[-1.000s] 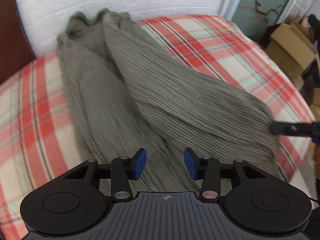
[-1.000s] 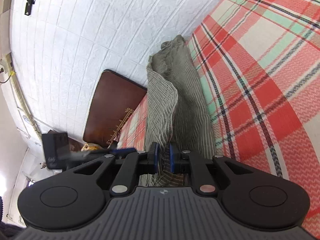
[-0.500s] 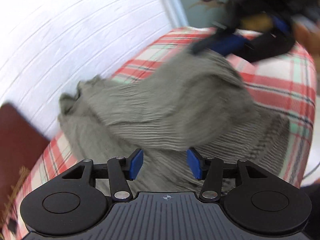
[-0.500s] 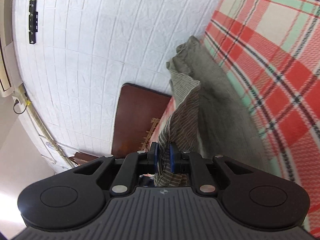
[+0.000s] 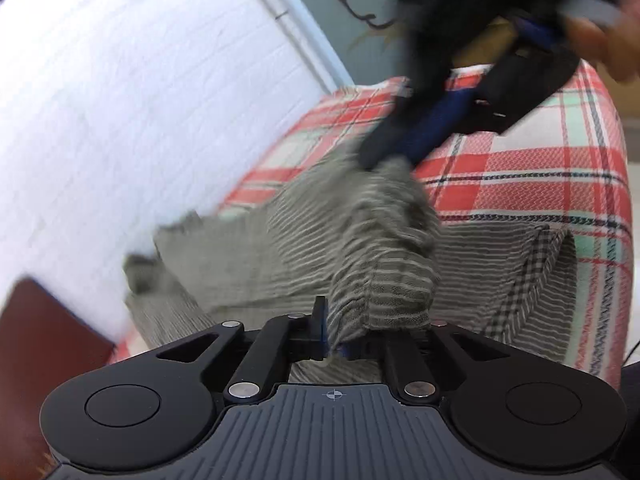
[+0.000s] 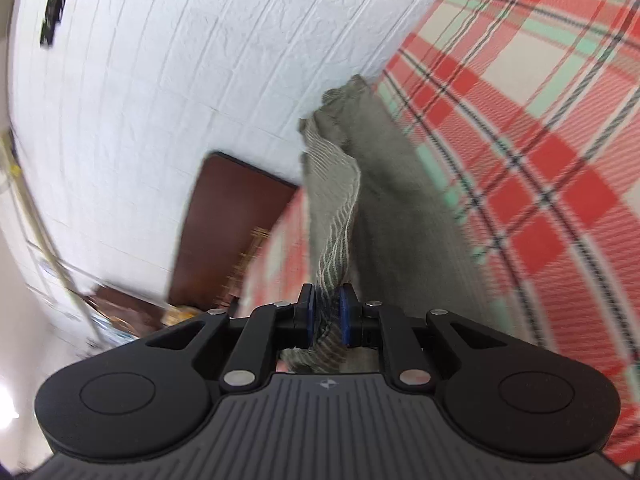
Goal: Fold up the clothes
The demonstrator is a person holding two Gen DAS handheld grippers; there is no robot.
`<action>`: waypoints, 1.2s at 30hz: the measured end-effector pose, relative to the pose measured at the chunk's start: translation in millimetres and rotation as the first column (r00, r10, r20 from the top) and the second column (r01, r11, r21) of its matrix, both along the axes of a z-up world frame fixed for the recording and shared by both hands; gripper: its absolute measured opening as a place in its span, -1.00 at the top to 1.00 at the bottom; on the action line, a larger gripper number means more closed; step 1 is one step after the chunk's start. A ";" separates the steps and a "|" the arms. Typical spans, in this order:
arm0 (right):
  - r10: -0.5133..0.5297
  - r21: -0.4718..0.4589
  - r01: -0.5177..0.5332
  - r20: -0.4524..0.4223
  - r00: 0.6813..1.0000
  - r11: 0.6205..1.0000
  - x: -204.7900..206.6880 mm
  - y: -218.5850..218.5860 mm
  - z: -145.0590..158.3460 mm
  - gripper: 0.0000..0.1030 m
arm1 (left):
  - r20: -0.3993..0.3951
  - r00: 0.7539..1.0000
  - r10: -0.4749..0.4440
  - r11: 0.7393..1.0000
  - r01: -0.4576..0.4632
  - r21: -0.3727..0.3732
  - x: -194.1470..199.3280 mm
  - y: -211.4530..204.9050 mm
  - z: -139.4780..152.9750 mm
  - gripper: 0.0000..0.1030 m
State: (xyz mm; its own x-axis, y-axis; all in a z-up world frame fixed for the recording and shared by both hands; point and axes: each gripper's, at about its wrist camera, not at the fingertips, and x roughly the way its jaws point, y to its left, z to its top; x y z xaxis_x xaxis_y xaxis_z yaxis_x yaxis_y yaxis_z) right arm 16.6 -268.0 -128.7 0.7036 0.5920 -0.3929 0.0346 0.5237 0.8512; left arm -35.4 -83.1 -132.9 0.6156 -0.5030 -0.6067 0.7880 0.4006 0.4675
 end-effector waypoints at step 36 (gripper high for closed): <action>0.022 -0.406 0.027 0.115 0.993 0.913 61.2 -0.1 47.0 0.10 | -0.058 0.968 0.245 0.968 -0.247 -0.037 124.4 19.0 27.8 0.23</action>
